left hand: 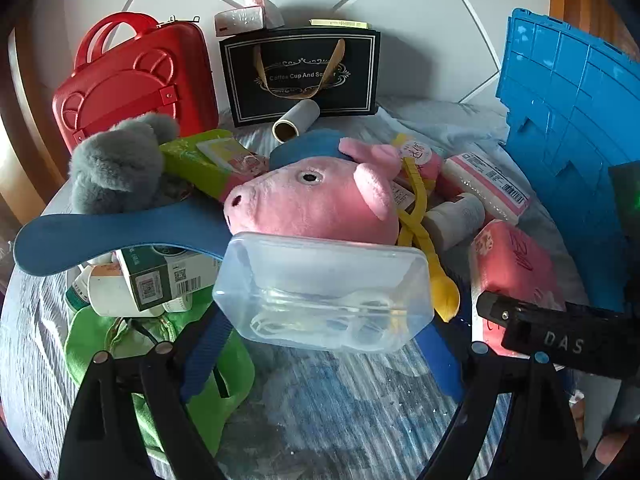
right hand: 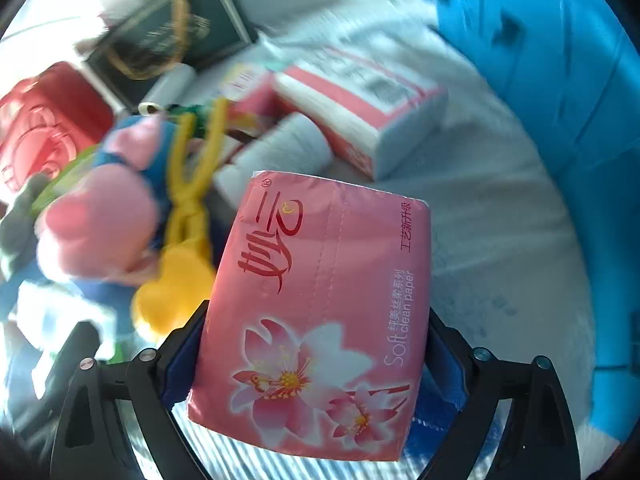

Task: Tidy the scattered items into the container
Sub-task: 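Grasp the clear plastic box with left tool while right tool grasps the pink tissue pack, then carry the clear box and tissue pack up over the blue crate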

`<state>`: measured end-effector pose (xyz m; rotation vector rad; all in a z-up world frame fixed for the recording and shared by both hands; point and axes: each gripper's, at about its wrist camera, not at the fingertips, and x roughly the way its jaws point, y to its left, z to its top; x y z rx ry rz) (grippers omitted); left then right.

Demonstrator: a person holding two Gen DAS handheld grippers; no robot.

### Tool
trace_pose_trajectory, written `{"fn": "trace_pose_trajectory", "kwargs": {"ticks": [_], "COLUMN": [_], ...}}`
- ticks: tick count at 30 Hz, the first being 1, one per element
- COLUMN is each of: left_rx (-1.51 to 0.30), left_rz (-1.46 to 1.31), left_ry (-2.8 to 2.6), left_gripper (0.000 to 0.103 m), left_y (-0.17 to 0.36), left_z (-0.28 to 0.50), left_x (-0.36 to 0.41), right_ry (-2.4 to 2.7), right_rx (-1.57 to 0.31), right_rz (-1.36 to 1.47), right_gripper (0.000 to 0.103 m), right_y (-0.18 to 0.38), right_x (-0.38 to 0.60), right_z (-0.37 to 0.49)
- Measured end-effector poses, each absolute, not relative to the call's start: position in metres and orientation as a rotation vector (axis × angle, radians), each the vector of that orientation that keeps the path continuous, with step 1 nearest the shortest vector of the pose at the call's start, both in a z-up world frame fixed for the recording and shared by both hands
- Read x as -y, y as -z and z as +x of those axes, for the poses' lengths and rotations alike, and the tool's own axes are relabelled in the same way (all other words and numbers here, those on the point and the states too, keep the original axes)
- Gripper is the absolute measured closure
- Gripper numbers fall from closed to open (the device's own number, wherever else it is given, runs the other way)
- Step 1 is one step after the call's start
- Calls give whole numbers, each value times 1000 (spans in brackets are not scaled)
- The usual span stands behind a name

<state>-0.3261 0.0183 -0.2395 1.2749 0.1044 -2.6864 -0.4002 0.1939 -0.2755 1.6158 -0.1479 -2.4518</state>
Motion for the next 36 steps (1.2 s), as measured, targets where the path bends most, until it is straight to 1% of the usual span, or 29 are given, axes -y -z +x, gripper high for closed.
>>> {"fn": "trace_pose_trajectory", "kwargs": {"ticks": [3,6,13,16,22,31,36], "left_rx": [-112,-112,-113,-108,-109,-74,-48], "left_rz": [1247,1193,1038,964,846,793,761], "left_ry": [2700,2713,2759,2820,2933,3022,3047], "left_gripper": [14,14,14,14,14,14,14], "left_y": [227,208,150,120,70,33,15], "left_z": [-314,-299,-260,-245,-221,-222,-240], "left_x": [-17,-13,7,8,-6,-53,-98], "right_ry": [2521,2562,2710,2777,2908,3023,3066], "right_rx": [40,-4,-185,-217,-295,-393,-501], "right_rz": [1497,1387,1072,932,755,634,536], "right_gripper": [9,9,9,9,9,9,9], "right_y": [250,222,137,95,28,-23,-42], "right_x": [-188,-185,-164,-163,-173,-214,-257], "right_z": [-380,-361,-307,-276,-235,-223,-231]}}
